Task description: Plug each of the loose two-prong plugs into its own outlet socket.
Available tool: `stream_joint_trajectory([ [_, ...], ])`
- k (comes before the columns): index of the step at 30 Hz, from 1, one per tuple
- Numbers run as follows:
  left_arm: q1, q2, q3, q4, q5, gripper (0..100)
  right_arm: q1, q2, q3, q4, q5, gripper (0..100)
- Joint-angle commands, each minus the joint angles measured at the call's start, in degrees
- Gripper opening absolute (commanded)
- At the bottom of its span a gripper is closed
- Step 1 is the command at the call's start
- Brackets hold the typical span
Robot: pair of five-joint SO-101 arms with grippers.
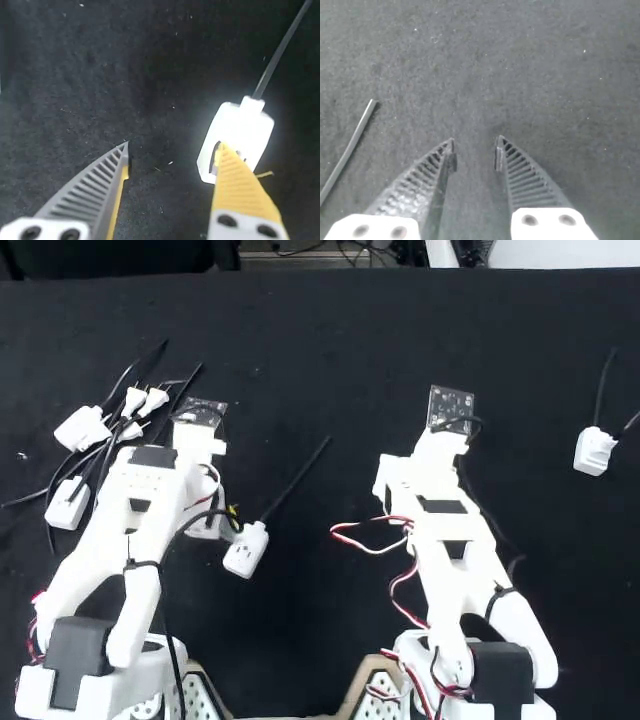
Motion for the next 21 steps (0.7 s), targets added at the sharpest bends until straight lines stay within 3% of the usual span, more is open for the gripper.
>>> stream_joint_trajectory([
  [1, 0.48, -0.35, 2.15, -3.16, -1.49, 26, -1.41, -2.51, -1.01, -1.41, 0.18, 12.0],
  [7, 2.24, -0.35, 5.05, -7.91, -1.49, 26, -1.85, -2.42, -1.01, -1.41, 0.26, 12.0],
  [13, -0.31, -1.05, 3.91, -7.56, -1.32, 26, -1.85, -2.42, -0.92, -1.41, 0.26, 12.0],
  [21, -1.01, -1.05, -3.82, 5.54, -1.32, 26, -1.85, -2.42, -0.92, -1.41, 0.26, 12.0],
])
